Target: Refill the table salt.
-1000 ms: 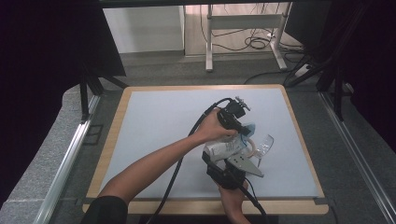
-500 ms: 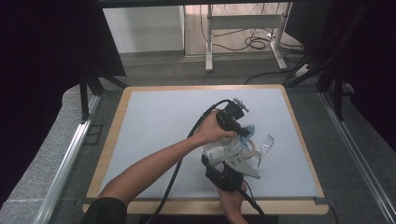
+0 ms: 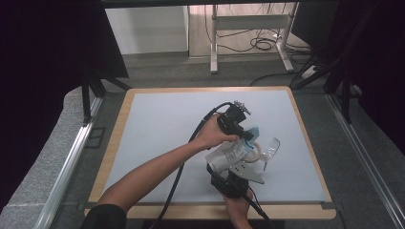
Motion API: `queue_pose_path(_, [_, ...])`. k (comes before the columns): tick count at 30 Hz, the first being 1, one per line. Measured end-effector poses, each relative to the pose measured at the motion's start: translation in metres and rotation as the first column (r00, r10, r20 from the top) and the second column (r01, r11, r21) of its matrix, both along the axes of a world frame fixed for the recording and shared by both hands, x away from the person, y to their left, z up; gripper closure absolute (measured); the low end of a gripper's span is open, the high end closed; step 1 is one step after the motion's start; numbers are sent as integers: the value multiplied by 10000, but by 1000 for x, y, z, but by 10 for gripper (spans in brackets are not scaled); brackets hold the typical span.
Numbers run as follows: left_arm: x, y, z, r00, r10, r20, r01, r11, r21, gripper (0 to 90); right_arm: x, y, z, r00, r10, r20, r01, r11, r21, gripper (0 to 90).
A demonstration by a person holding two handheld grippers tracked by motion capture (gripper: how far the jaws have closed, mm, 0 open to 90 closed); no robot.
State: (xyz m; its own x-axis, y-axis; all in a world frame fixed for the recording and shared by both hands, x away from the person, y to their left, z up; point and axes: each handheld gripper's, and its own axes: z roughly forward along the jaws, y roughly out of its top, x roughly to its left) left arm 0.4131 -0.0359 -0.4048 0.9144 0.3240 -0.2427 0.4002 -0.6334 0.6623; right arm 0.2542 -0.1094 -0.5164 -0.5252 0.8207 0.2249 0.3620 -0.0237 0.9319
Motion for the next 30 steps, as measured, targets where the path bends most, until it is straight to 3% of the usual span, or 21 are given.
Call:
queue_pose_path(15, [-4, 12, 1, 10000, 88, -29, -88, 9995, -297, 899, 3, -6, -13, 9976, -30, -693, -18, 9977, -685, 450])
queue_pose_path(20, [-6, 16, 1, 9999, 104, -6, -104, 9992, -384, 899, 5, -7, -16, 9964, -253, -811, 160, 9934, -1134, 415])
queue_pose_path(30, [-10, 24, 2, 9999, 160, 28, -157, 9975, -693, 899, 8, -12, -21, 9899, -500, -1323, 304, 9887, -1465, 407])
